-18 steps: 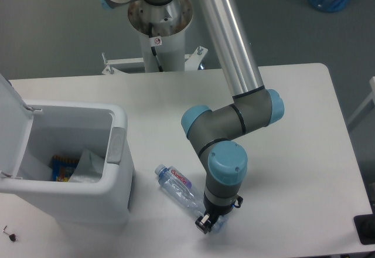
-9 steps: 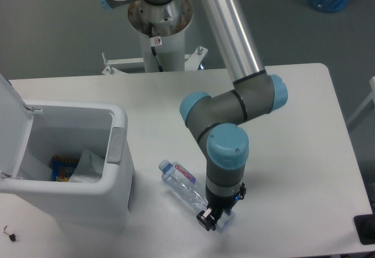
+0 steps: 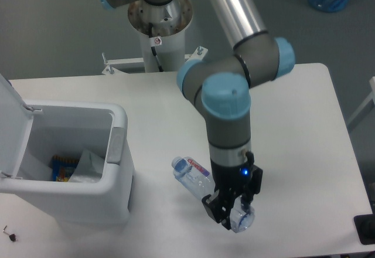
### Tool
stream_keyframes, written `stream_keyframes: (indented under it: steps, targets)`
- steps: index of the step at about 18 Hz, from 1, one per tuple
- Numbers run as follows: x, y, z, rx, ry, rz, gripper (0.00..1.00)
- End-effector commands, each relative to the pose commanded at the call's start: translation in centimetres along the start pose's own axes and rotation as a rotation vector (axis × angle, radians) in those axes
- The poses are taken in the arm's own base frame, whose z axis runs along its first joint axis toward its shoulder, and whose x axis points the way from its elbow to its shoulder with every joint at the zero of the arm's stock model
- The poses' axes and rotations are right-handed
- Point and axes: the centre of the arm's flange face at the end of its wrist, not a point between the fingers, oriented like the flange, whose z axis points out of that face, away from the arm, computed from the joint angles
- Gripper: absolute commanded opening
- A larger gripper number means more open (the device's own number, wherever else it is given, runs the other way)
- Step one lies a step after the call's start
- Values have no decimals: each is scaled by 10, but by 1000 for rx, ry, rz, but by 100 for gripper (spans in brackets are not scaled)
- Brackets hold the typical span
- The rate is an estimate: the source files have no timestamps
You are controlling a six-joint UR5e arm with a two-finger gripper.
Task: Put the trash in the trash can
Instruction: 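Lift the clear water bottle and carry it over the bin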
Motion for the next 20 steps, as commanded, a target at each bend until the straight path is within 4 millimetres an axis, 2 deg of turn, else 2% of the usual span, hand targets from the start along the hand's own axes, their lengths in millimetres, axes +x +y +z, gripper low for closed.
stream_keyframes:
  steps: [2, 7, 13, 17, 20]
  targets:
    - [6, -15, -21, 46, 11, 26, 60]
    - [26, -31, -82, 131, 60, 91, 60]
    - [55, -28, -135, 178, 133, 121, 60]
    - [64, -26, -163, 203, 149, 130, 60]
    - [94, -10, -179, 203, 190, 167, 60]
